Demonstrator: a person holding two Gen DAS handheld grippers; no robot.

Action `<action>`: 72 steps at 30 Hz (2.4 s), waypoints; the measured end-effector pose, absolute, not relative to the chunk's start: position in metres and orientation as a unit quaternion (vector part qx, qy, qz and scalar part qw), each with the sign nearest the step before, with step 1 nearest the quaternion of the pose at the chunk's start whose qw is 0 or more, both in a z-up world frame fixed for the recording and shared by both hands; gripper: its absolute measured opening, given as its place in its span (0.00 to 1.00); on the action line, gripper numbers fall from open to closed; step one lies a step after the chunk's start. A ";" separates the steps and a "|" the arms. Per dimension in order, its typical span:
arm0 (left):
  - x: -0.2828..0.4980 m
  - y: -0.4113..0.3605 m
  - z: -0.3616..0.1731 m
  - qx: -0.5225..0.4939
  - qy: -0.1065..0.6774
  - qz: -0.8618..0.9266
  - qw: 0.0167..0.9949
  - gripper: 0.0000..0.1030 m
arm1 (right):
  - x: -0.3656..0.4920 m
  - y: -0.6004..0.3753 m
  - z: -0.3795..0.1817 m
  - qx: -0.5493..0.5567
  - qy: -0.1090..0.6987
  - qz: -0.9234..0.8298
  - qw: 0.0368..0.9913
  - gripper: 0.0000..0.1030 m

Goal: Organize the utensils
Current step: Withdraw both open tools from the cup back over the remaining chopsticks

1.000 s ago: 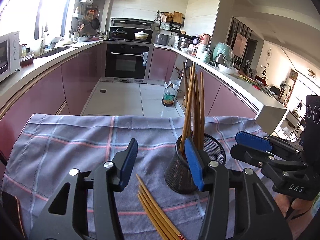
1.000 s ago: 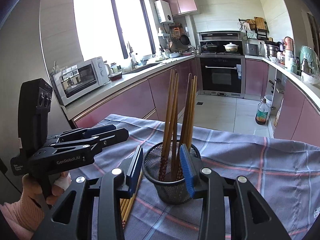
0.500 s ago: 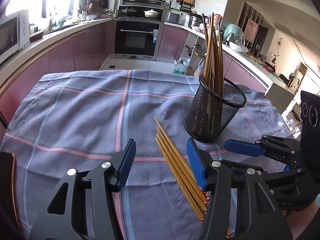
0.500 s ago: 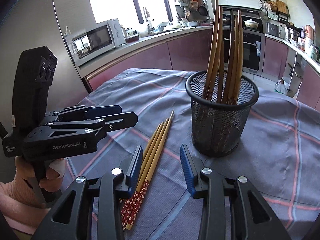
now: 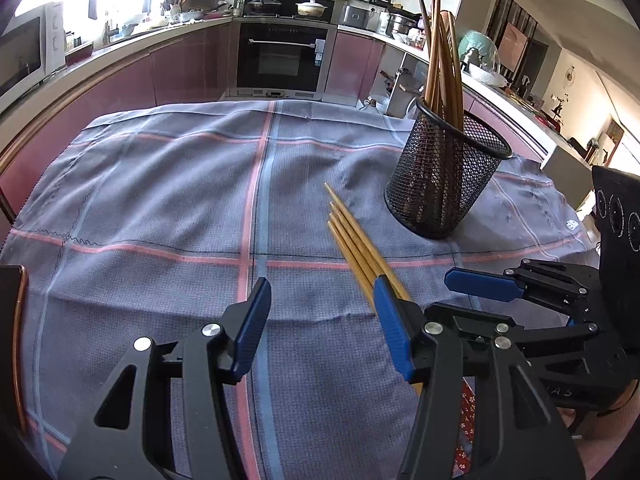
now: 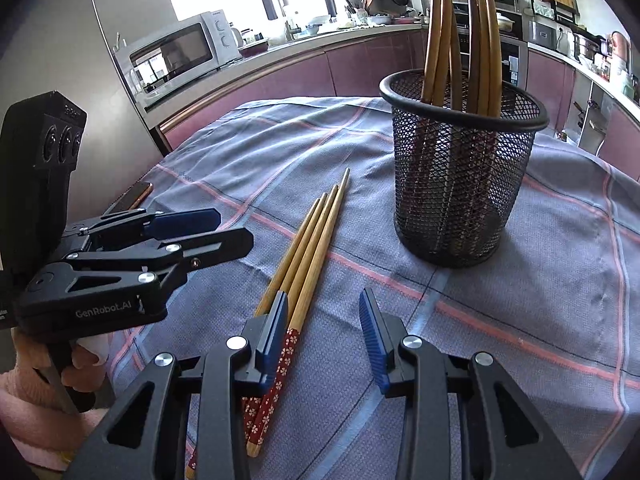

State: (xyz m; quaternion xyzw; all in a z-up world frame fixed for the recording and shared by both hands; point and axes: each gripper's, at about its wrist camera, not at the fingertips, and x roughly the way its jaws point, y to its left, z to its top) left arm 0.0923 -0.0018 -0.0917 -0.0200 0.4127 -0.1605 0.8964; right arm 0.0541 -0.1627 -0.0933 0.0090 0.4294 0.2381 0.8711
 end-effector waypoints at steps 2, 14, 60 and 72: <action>0.091 -0.001 -0.093 -0.019 0.414 -0.159 0.896 0.52 | 0.055 -0.160 -0.094 0.003 0.430 0.235 0.872 0.34; 0.086 -0.007 -0.096 -0.009 0.417 -0.166 0.894 0.52 | 0.057 -0.152 -0.098 -0.019 0.433 0.227 0.872 0.28; 0.089 -0.025 -0.109 0.022 0.448 -0.186 0.874 0.32 | 0.063 -0.157 -0.098 -0.009 0.438 0.220 0.871 0.24; 0.102 -0.024 -0.111 0.024 0.453 -0.173 0.874 0.22 | 0.076 -0.144 -0.098 -0.037 0.435 0.214 0.874 0.23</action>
